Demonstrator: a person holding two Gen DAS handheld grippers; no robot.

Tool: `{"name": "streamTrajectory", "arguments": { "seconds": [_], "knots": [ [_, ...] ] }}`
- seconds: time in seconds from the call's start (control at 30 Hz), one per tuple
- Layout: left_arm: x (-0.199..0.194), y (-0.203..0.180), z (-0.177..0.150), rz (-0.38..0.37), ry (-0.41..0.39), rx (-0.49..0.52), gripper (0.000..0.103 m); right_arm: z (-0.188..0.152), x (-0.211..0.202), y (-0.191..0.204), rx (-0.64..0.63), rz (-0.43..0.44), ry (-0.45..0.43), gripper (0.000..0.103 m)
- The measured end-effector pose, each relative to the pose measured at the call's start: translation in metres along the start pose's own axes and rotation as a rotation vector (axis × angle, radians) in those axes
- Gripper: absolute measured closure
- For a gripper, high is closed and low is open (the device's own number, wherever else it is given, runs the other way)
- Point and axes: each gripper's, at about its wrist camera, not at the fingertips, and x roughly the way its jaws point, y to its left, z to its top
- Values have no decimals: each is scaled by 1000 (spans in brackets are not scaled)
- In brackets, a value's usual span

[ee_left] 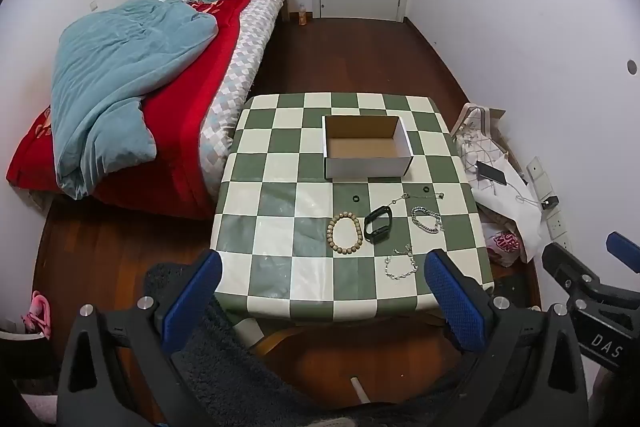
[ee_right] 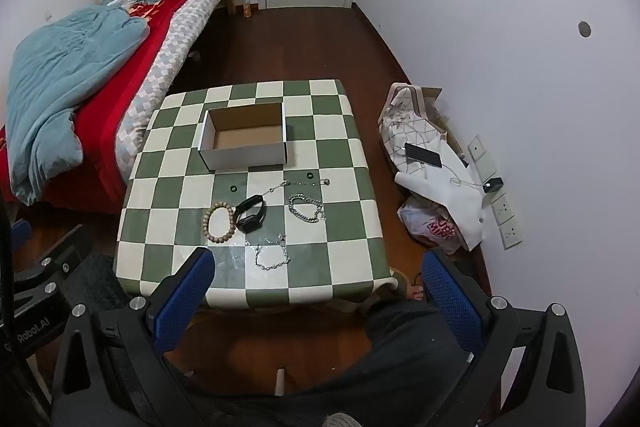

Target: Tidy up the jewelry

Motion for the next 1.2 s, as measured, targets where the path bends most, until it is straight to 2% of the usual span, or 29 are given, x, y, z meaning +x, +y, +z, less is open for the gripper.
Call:
{"name": "streamTrajectory", "arguments": {
  "seconds": [1.2],
  "knots": [
    [0,2,-4,-3,0,-5,0,-3,-10,7,-13,0,-11,0]
  ]
}}
